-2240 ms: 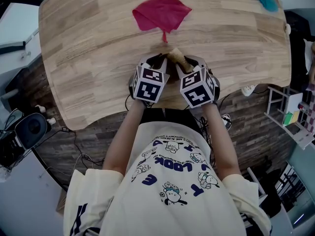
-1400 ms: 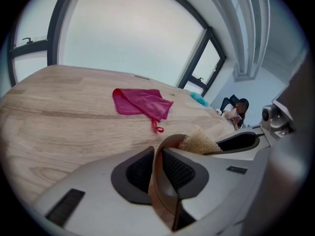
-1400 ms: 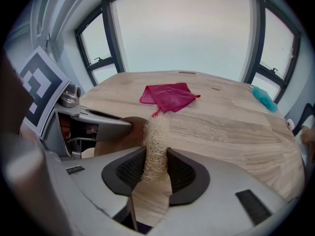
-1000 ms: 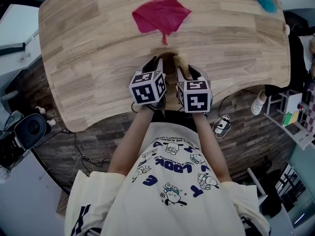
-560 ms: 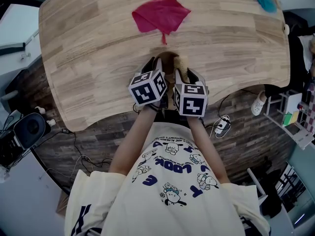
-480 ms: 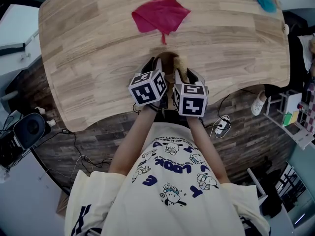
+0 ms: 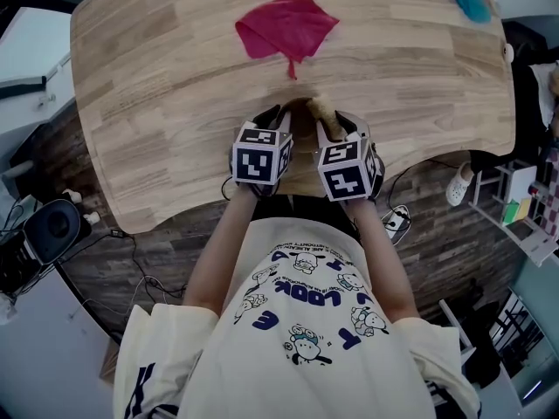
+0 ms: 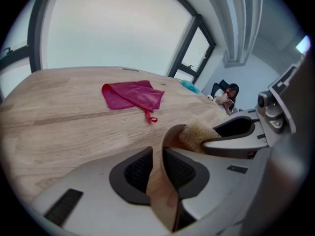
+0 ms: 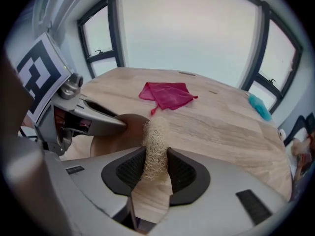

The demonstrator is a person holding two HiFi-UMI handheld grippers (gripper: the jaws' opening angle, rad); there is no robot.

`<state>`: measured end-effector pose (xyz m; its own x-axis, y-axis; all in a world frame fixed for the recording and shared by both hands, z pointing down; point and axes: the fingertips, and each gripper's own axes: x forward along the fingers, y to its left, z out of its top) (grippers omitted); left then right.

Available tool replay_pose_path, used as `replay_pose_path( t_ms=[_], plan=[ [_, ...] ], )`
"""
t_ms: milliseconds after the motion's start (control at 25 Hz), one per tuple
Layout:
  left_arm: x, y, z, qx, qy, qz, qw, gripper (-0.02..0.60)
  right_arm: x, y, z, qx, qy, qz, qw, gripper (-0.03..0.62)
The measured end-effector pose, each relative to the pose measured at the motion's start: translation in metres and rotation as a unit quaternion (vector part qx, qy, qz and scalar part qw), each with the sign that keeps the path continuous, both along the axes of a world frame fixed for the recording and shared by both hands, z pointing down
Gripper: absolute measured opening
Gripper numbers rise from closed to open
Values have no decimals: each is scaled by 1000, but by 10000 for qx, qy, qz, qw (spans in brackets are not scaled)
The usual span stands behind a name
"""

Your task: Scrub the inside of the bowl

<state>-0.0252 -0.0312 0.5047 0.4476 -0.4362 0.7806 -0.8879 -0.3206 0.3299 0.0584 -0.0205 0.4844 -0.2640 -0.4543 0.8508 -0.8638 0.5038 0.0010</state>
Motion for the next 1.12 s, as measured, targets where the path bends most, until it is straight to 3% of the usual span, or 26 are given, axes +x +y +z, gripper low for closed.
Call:
replay_pose_path(
  t_ms=[280,480,560,1120],
  plan=[
    [8,-3,-4,213,-206,531,9981,87,-9,-2,1,137,515,-1059,9929,126],
    [13,-5,0,229,-210,812,9962,86,-11,-5,2,109,396,-1274,9910,124],
    [14,-6,0,215,-120,767,9968,52,-11,-6,2,84,274,-1200,9924,126],
    [9,-7,-1,174,214,-287,9992,57,0,-3,3,-164,-375,90,9991,121]
  ],
)
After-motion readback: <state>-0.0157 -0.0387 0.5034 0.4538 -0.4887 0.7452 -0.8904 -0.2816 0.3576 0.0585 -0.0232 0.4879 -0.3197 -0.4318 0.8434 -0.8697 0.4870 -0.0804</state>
